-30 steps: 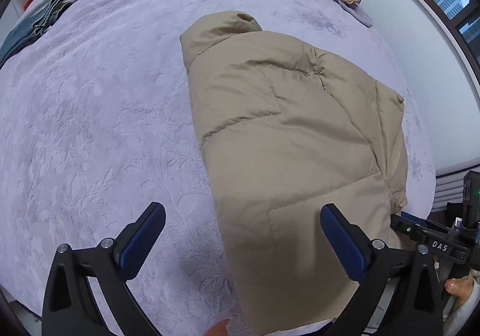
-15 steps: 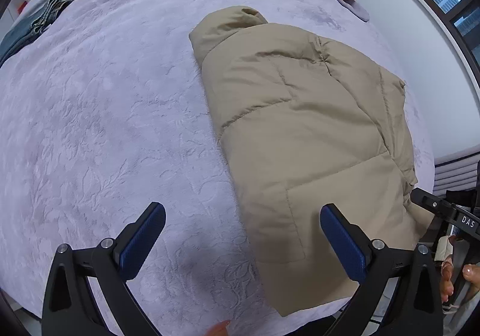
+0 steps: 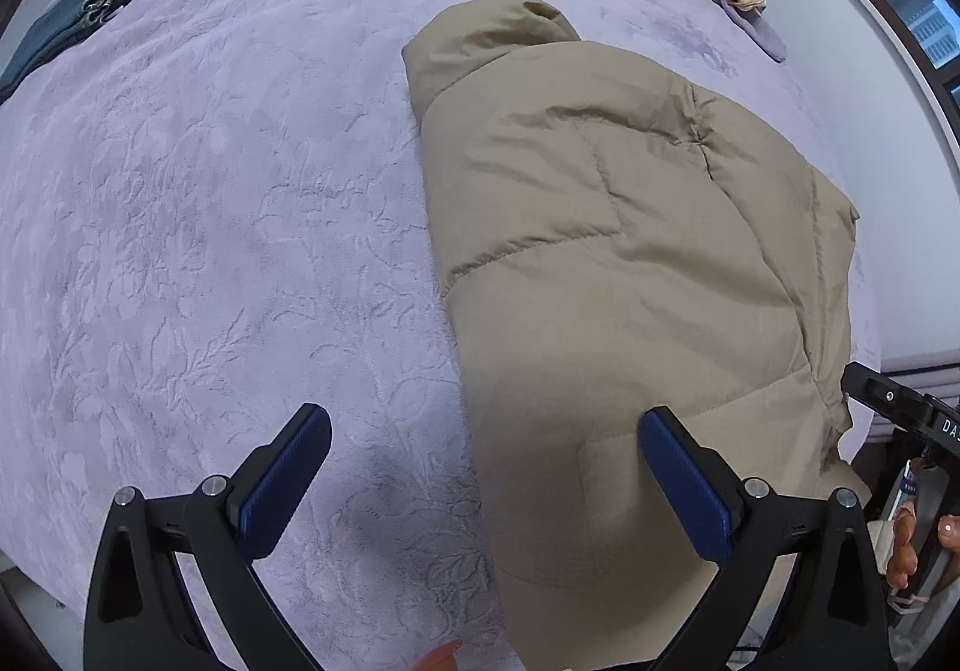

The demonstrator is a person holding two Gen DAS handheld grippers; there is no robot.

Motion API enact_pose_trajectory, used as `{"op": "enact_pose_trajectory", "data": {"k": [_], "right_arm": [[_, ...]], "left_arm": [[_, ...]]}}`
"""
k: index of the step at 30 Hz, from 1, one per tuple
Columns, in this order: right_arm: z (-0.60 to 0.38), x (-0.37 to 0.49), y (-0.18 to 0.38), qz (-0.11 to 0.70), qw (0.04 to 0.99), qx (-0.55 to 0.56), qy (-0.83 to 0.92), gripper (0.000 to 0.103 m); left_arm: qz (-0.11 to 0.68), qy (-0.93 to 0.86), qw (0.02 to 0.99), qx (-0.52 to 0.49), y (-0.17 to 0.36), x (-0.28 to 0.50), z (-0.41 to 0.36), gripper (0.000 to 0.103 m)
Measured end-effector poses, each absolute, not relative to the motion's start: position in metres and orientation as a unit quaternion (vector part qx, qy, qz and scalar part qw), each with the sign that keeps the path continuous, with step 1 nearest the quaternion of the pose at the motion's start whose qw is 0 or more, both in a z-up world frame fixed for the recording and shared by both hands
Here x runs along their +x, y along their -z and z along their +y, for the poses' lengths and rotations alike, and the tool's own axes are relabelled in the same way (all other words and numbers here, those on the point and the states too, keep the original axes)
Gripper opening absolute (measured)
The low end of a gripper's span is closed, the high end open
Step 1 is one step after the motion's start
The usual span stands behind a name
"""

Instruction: Fold large clothes

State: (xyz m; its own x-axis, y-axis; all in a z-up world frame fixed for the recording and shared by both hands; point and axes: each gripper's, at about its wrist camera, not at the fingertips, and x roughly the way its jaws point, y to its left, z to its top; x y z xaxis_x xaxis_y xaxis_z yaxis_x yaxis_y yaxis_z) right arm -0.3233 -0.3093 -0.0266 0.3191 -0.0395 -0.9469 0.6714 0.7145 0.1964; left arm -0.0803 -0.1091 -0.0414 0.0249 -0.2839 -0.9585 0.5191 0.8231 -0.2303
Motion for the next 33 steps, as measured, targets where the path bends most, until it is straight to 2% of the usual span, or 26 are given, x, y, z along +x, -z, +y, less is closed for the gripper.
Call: {"op": "enact_pose_trajectory", "data": {"k": [12,24,26,27,28,33], "right_arm": [[-0.351,-0.301,0.04,0.558,0.75,0.298,0.196,0.087],[-0.398,-0.319,0.09,0.536,0.712,0.433,0.136,0.088],[-0.401,-0.32,0.1,0.534,0.707,0.447,0.123,0.091],[-0.402,-0.32,0.105,0.533,0.704,0.455,0.116,0.1],[-0.404,-0.319,0.11,0.533,0.7,0.463,0.11,0.103],[-0.409,-0.319,0.13,0.505,0.691,0.51,0.083,0.103]], "left_arm": [[0.649,0.262,0.709,0.081,0.049,-0.072,-0.135,0.103],[0.661,0.271,0.697,0.068,0.059,-0.067,-0.145,0.103],[0.661,0.274,0.695,0.07,0.06,-0.068,-0.149,0.103],[0.661,0.278,0.693,0.072,0.061,-0.068,-0.151,0.103],[0.661,0.28,0.692,0.073,0.061,-0.068,-0.153,0.103],[0.668,0.296,0.68,0.061,0.066,-0.064,-0.162,0.103]]}}
